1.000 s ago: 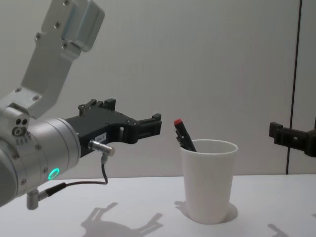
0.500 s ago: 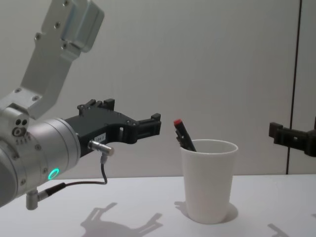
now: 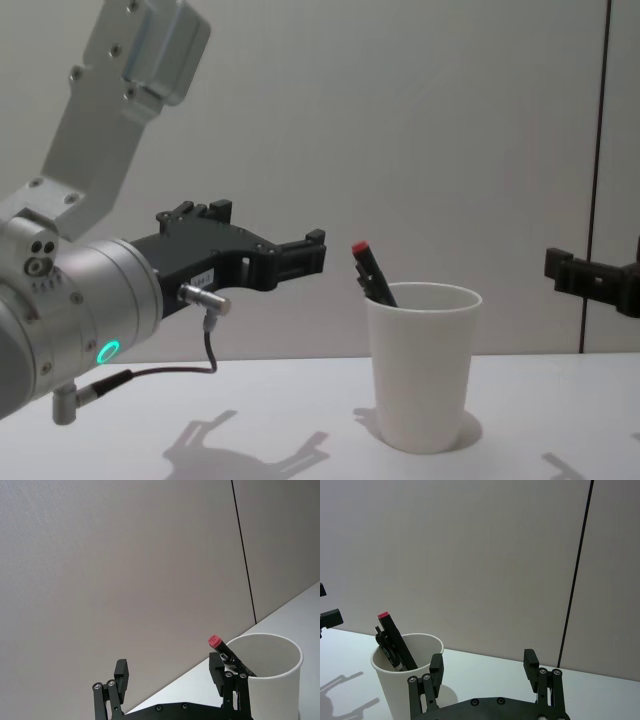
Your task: Place the pen into the pen holder.
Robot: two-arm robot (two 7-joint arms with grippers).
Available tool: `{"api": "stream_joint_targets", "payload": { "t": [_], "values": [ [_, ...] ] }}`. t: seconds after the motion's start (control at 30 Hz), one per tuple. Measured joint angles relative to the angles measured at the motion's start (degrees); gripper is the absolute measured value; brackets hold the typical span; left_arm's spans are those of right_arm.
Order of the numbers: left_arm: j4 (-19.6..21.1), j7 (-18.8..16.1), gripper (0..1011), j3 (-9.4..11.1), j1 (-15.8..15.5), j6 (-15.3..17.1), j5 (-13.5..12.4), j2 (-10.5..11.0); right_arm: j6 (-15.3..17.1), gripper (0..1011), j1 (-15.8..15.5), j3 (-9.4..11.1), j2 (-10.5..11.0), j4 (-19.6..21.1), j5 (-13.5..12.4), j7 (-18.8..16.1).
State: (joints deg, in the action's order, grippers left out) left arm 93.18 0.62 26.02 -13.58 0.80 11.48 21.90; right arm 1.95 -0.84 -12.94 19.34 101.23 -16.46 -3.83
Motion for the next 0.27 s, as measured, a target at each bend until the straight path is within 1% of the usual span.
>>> {"api": "stream_joint_targets", "payload": {
  "t": [0.27],
  "values": [
    [0.0, 0.01, 1001, 0.0, 0.0, 0.0, 0.0, 0.0, 0.0, 1001, 0.0, 0.0, 0.0, 0.0, 0.0, 0.0]
  ]
}}
